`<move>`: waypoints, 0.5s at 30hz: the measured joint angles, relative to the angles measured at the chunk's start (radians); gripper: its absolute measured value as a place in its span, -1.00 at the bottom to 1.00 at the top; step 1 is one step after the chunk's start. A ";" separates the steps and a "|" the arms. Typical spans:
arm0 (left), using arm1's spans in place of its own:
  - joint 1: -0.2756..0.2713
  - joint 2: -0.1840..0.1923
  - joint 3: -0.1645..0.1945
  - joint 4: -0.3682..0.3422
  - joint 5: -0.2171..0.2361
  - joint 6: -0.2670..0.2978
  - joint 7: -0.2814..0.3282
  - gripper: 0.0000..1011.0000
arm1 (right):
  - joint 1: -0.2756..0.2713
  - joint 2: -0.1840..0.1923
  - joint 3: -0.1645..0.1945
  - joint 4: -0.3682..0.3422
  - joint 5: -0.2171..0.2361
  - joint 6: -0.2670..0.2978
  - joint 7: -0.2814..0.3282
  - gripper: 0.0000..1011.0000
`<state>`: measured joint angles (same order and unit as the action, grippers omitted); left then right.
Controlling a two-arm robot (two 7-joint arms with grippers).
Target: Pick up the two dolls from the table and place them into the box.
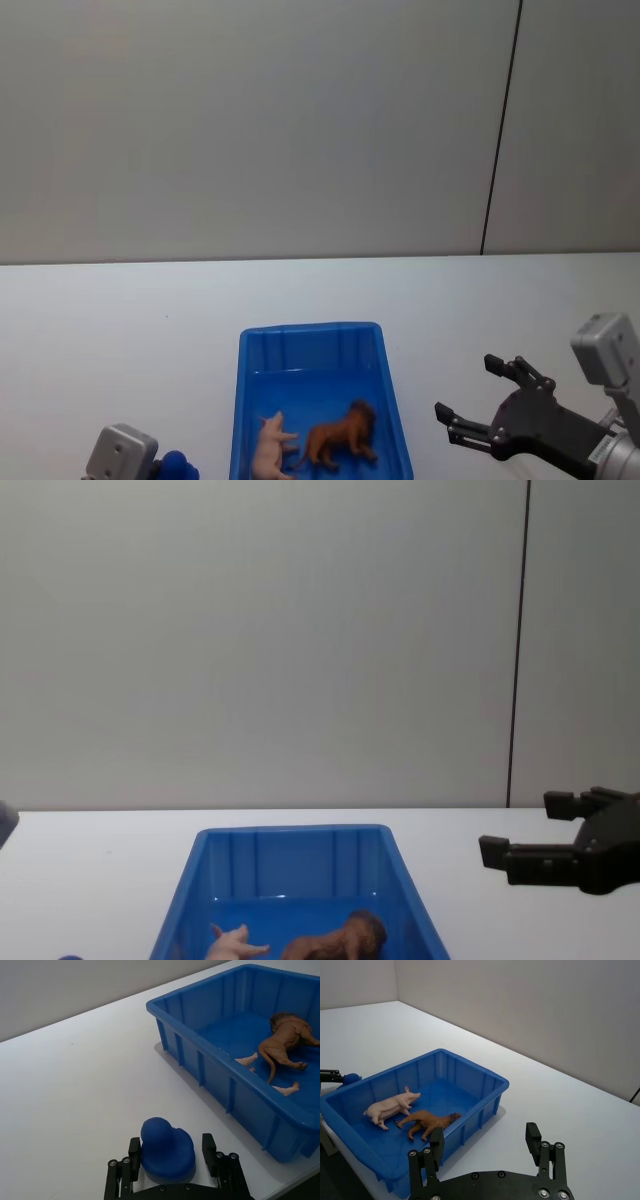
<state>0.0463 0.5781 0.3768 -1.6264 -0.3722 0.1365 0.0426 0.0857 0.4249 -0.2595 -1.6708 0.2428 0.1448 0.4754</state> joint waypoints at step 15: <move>-0.028 -0.003 -0.020 -0.001 0.054 0.030 -0.020 0.00 | 0.000 0.000 0.000 0.000 0.000 0.000 0.000 0.98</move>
<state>0.0180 0.5755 0.3565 -1.6274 -0.3181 0.1666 0.0223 0.0858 0.4249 -0.2595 -1.6707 0.2428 0.1448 0.4754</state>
